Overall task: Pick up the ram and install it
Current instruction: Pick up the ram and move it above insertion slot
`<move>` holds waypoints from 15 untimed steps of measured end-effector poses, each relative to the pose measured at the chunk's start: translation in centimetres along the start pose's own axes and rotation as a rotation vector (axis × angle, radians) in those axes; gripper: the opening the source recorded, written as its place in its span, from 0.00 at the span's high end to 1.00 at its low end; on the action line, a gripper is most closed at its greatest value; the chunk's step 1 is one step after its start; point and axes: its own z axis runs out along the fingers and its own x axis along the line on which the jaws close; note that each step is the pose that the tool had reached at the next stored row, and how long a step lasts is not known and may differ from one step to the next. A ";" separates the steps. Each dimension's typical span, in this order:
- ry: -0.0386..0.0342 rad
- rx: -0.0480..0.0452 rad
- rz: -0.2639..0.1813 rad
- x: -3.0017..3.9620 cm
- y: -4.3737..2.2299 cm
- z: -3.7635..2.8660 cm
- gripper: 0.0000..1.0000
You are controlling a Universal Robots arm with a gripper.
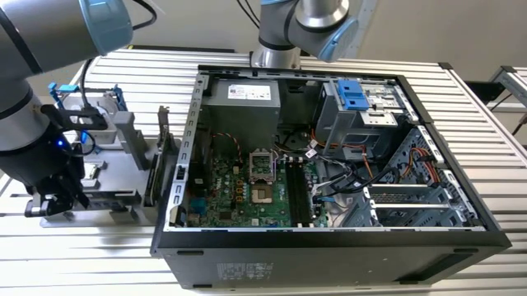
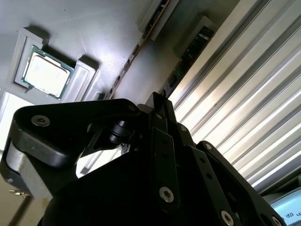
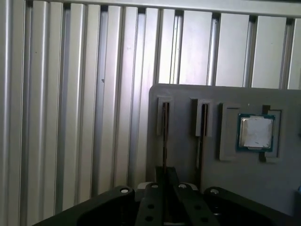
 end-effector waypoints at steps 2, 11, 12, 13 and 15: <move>-0.0001 0.0001 0.000 0.00 0.00 -0.38 1.00; -0.0001 0.0001 0.000 0.01 0.01 -1.40 1.00; -0.0001 0.0001 0.000 0.01 0.01 -1.50 1.00; -0.0001 0.0002 0.000 0.01 0.01 -1.61 1.00; -0.0001 0.0002 0.000 0.01 0.01 -1.85 1.00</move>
